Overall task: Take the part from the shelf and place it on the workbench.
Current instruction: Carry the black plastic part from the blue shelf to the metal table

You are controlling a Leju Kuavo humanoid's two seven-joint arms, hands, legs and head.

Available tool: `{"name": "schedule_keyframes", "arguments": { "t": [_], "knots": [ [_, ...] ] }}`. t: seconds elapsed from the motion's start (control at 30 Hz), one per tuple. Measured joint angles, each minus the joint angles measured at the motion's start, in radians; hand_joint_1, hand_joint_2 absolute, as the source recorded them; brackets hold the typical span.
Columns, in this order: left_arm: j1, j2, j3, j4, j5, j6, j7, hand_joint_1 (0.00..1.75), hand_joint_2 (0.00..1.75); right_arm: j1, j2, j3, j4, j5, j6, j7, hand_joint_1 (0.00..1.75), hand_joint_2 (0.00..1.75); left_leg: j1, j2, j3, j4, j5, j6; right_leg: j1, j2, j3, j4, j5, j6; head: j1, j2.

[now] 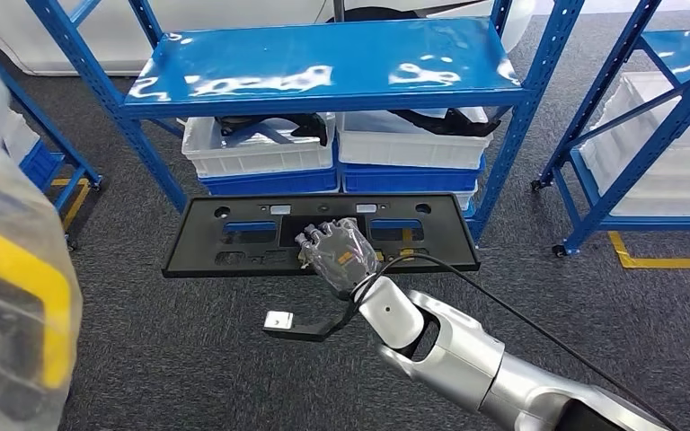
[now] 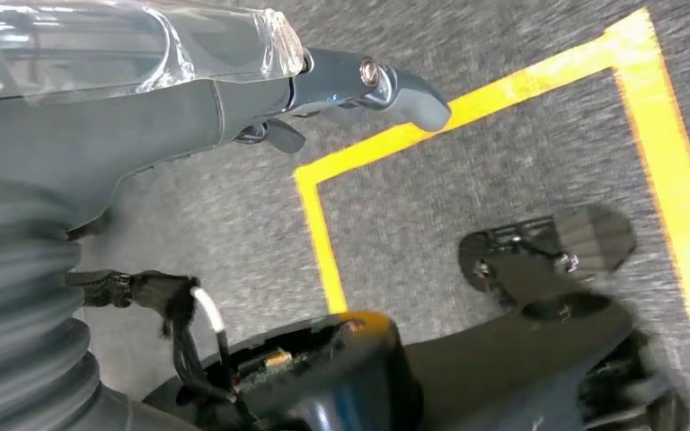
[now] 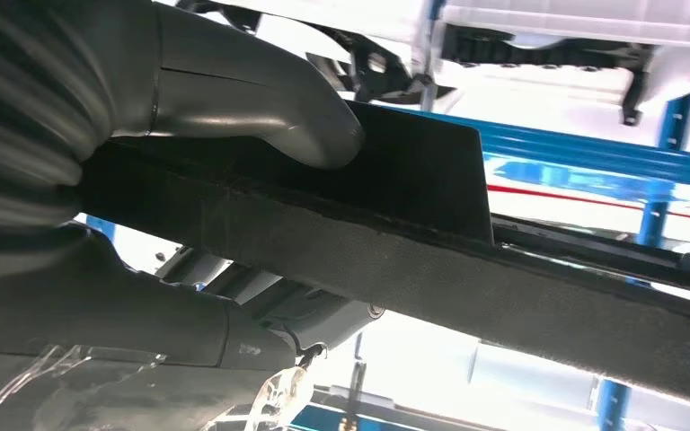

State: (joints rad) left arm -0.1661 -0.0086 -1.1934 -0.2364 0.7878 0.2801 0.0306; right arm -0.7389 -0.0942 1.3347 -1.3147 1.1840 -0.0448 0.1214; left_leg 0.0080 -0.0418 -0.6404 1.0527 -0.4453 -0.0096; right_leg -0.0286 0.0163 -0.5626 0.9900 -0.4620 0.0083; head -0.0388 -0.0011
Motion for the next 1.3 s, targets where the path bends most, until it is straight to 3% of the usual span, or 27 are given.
{"name": "schedule_keyframes", "arguments": {
  "t": [0.07, 0.1, 0.13, 0.17, 0.27, 0.33, 0.4, 0.47, 0.57, 0.6, 0.63, 0.67, 0.7, 0.77, 0.83, 0.9, 0.93, 1.0, 1.07, 1.13, 1.17, 1.2, 1.23, 1.3],
  "knots": [
    [-0.005, -0.001, 0.001, 0.000, 0.000, -0.001, 0.000, 0.00, 1.75, 0.001, 0.001, 0.000, 0.000, -0.001, 0.003, 0.000, 1.75, 1.75, 0.004, 0.025, -0.063, 0.142, -0.062, -0.011, 0.001, -0.022, -0.001, 0.000, 0.000, -0.003, -0.002, 0.000],
    [-0.007, -0.001, 0.001, 0.000, 0.000, -0.002, 0.000, 0.00, 1.75, 0.002, 0.001, 0.000, 0.000, -0.003, 0.006, 0.001, 1.75, 1.75, 0.005, 0.028, -0.085, 0.193, -0.078, -0.014, 0.000, -0.033, -0.001, 0.000, -0.001, -0.004, -0.003, 0.000],
    [-0.009, -0.002, 0.001, 0.000, -0.001, -0.002, 0.000, 0.00, 1.75, 0.003, 0.001, 0.000, 0.000, -0.005, 0.008, 0.001, 1.75, 1.75, 0.007, 0.031, -0.088, 0.205, -0.075, -0.016, 0.000, -0.044, -0.001, 0.000, -0.001, -0.004, -0.003, 0.000],
    [-0.008, -0.002, 0.002, 0.000, -0.002, -0.003, 0.001, 0.00, 1.75, 0.003, 0.001, 0.000, 0.000, -0.007, 0.010, 0.002, 1.75, 1.75, 0.008, 0.034, -0.071, 0.176, -0.056, -0.016, 0.000, -0.053, -0.001, 0.000, -0.002, -0.004, -0.003, 0.000],
    [-0.003, -0.002, 0.001, 0.000, -0.004, -0.003, 0.004, 0.00, 1.75, 0.001, 0.001, 0.000, 0.000, -0.010, 0.013, 0.005, 1.75, 1.75, 0.000, 0.078, 0.037, -0.034, 0.028, -0.004, 0.003, -0.076, 0.001, 0.000, -0.004, 0.000, -0.004, 0.000],
    [-0.004, -0.002, 0.001, 0.000, -0.004, -0.003, 0.004, 0.00, 1.75, 0.000, 0.000, -0.001, 0.000, -0.012, 0.016, 0.007, 1.75, 1.75, -0.011, 0.100, 0.063, -0.097, 0.041, 0.009, 0.008, -0.091, 0.000, -0.001, -0.006, 0.007, -0.004, 0.000],
    [-0.004, -0.002, 0.001, 0.000, -0.005, -0.003, 0.004, 0.00, 1.75, -0.001, 0.001, -0.001, -0.001, -0.017, 0.018, 0.011, 1.75, 1.75, -0.013, 0.083, 0.060, -0.104, 0.044, 0.021, 0.009, -0.107, 0.002, -0.004, -0.008, 0.019, -0.004, 0.000],
    [-0.003, -0.002, 0.001, 0.000, -0.005, -0.002, 0.004, 0.00, 1.75, -0.002, 0.001, -0.002, -0.003, -0.020, 0.020, 0.015, 1.75, 1.75, -0.008, 0.062, 0.065, -0.117, 0.054, 0.034, 0.008, -0.087, -0.005, 0.020, -0.030, 0.027, -0.003, 0.000],
    [-0.007, -0.003, 0.001, 0.000, -0.005, 0.000, 0.000, 0.00, 1.75, 0.000, -0.003, -0.002, -0.005, -0.021, 0.023, 0.019, 1.75, 1.75, -0.006, 0.032, 0.069, -0.125, 0.060, 0.044, 0.009, -0.029, -0.083, 0.196, -0.118, 0.027, -0.002, 0.000],
    [-0.007, -0.004, 0.001, 0.000, -0.005, 0.001, -0.001, 0.00, 1.75, 0.003, -0.005, -0.002, -0.005, -0.021, 0.023, 0.021, 1.75, 1.75, -0.006, 0.019, 0.070, -0.124, 0.061, 0.045, 0.010, -0.022, -0.113, 0.255, -0.137, 0.027, -0.001, 0.000],
    [-0.007, -0.004, 0.001, 0.000, -0.005, 0.003, -0.002, 0.00, 1.75, 0.006, -0.007, -0.002, -0.005, -0.020, 0.024, 0.024, 1.75, 1.75, -0.006, 0.007, 0.070, -0.124, 0.060, 0.045, 0.010, -0.019, -0.129, 0.284, -0.138, 0.027, -0.001, 0.000],
    [-0.006, -0.004, 0.001, 0.000, -0.006, 0.005, -0.002, 0.00, 1.75, 0.008, -0.008, -0.002, -0.005, -0.020, 0.024, 0.028, 1.75, 1.75, -0.005, -0.006, 0.070, -0.122, 0.060, 0.045, 0.009, -0.017, -0.128, 0.274, -0.119, 0.028, -0.001, 0.000],
    [-0.005, -0.004, 0.001, 0.000, -0.006, 0.007, -0.002, 0.00, 1.75, 0.008, -0.009, -0.002, -0.005, -0.020, 0.023, 0.031, 1.75, 1.75, -0.003, -0.019, 0.071, -0.119, 0.059, 0.043, 0.007, -0.013, -0.109, 0.225, -0.084, 0.030, -0.001, 0.000],
    [-0.004, -0.004, 0.001, 0.000, -0.010, 0.011, 0.001, 0.00, 1.75, 0.007, -0.012, -0.002, -0.005, -0.020, 0.024, 0.035, 1.75, 1.75, -0.001, -0.044, 0.065, -0.104, 0.051, 0.034, -0.002, 0.021, -0.049, 0.087, -0.018, 0.036, -0.001, 0.000],
    [-0.004, -0.003, 0.001, 0.000, -0.014, 0.013, 0.003, 0.00, 1.75, 0.007, -0.014, -0.002, -0.006, -0.021, 0.024, 0.036, 1.75, 1.75, 0.001, -0.065, 0.053, -0.089, 0.046, 0.022, -0.006, 0.047, -0.021, 0.020, 0.001, 0.034, -0.002, 0.000],
    [-0.001, -0.002, 0.002, 0.000, -0.017, 0.012, 0.005, 0.00, 1.75, 0.007, -0.016, -0.003, -0.008, -0.023, 0.024, 0.040, 1.75, 1.75, 0.004, -0.080, 0.044, -0.088, 0.048, 0.014, -0.002, 0.034, -0.023, 0.020, 0.000, 0.021, -0.003, 0.000],
    [0.001, -0.003, 0.001, 0.000, -0.019, 0.011, 0.008, 0.00, 1.75, 0.006, -0.016, -0.004, -0.008, -0.025, 0.024, 0.042, 1.75, 1.75, 0.004, -0.073, 0.041, -0.084, 0.046, 0.010, -0.002, 0.024, -0.022, 0.019, 0.001, 0.015, -0.004, 0.000],
    [0.001, -0.004, 0.001, 0.000, -0.022, 0.009, 0.016, 0.00, 1.75, 0.005, -0.017, -0.009, -0.008, -0.032, 0.024, 0.047, 1.75, 1.75, 0.003, -0.028, 0.014, -0.029, 0.016, 0.001, -0.005, 0.004, -0.021, 0.017, 0.003, 0.004, -0.009, 0.000],
    [-0.005, -0.005, 0.001, 0.000, -0.024, 0.009, 0.021, 0.00, 1.75, 0.005, -0.020, -0.013, -0.008, -0.038, 0.025, 0.049, 1.75, 1.75, 0.004, 0.018, -0.047, 0.102, -0.042, -0.009, -0.002, -0.017, -0.020, 0.017, 0.001, -0.002, -0.014, 0.000],
    [-0.014, -0.005, 0.002, 0.000, -0.025, 0.009, 0.020, 0.00, 1.75, 0.006, -0.024, -0.015, -0.008, -0.041, 0.028, 0.050, 1.75, 1.75, 0.005, 0.030, -0.096, 0.204, -0.073, -0.012, 0.001, -0.042, -0.020, 0.018, -0.001, -0.004, -0.014, 0.000],
    [-0.016, -0.005, 0.002, 0.000, -0.026, 0.009, 0.021, 0.00, 1.75, 0.006, -0.025, -0.015, -0.008, -0.042, 0.030, 0.050, 1.75, 1.75, 0.005, 0.032, -0.095, 0.203, -0.064, -0.010, 0.002, -0.053, -0.019, 0.018, -0.003, -0.004, -0.014, 0.000],
    [-0.017, -0.005, 0.001, 0.000, -0.028, 0.009, 0.022, 0.00, 1.75, 0.006, -0.025, -0.016, -0.008, -0.043, 0.032, 0.050, 1.75, 1.75, 0.003, 0.036, -0.072, 0.159, -0.036, -0.006, 0.003, -0.063, -0.016, 0.018, -0.005, -0.004, -0.014, 0.000],
    [-0.017, -0.005, 0.001, 0.000, -0.031, 0.009, 0.023, 0.00, 1.75, 0.004, -0.026, -0.016, -0.008, -0.044, 0.033, 0.051, 1.75, 1.75, 0.000, 0.048, -0.035, 0.086, 0.000, 0.002, 0.004, -0.072, -0.013, 0.017, -0.007, -0.003, -0.014, 0.000],
    [-0.019, -0.003, 0.001, 0.000, -0.036, 0.010, 0.023, 0.00, 1.75, 0.002, -0.026, -0.018, -0.009, -0.045, 0.035, 0.052, 1.75, 1.75, -0.016, 0.091, 0.030, -0.047, 0.045, 0.020, 0.007, -0.088, -0.007, 0.015, -0.011, 0.002, -0.014, 0.000]
  ]
}}
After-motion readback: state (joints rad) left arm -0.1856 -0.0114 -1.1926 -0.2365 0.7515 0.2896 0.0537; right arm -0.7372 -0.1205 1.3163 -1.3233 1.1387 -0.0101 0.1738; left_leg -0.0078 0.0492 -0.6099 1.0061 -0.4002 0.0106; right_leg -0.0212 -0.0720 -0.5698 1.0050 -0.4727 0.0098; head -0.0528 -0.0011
